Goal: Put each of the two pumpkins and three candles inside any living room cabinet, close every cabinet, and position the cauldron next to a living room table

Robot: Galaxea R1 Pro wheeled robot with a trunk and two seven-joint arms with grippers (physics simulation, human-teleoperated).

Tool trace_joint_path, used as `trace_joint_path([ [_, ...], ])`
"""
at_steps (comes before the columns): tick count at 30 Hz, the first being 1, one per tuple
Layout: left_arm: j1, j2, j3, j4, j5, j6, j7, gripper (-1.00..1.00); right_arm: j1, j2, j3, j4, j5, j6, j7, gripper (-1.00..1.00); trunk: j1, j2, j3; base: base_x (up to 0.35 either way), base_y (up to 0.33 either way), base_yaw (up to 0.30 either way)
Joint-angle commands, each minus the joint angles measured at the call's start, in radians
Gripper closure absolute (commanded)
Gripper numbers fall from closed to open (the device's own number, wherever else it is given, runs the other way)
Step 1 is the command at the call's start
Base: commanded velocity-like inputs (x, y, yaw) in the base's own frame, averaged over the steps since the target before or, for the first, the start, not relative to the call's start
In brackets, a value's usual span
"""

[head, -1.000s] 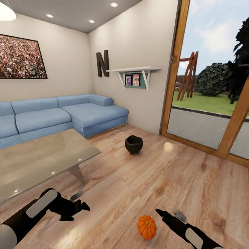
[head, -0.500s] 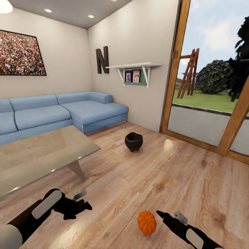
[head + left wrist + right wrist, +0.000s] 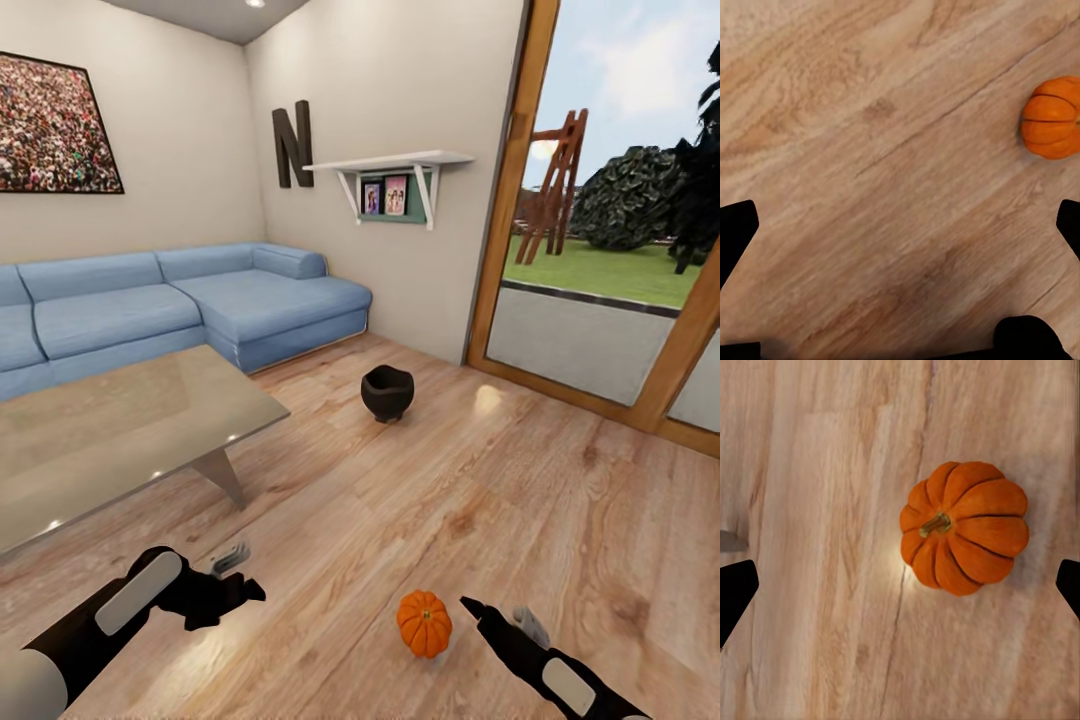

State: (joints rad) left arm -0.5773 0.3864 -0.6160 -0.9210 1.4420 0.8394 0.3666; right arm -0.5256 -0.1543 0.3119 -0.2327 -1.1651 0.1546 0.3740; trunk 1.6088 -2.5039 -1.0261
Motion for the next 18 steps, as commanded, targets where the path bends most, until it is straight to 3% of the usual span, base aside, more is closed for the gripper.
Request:
trace_joint_path([
  [1,-0.001,0.001,-0.003,-0.002,0.011,-0.002,0.009,-1.00,-0.001,-0.001,-0.004,0.000,-0.009,0.007,0.003,-1.00,0.000,-0.001,-0.005,0.000,0.000,0.000],
  [18,-0.001,0.002,0.008,-0.002,0.012,-0.002,0.005,-1.00,-0.001,-0.001,-0.019,-0.002,-0.042,0.080,0.016,-1.00,0.008,-0.005,-0.071,0.000,0.000,0.000],
])
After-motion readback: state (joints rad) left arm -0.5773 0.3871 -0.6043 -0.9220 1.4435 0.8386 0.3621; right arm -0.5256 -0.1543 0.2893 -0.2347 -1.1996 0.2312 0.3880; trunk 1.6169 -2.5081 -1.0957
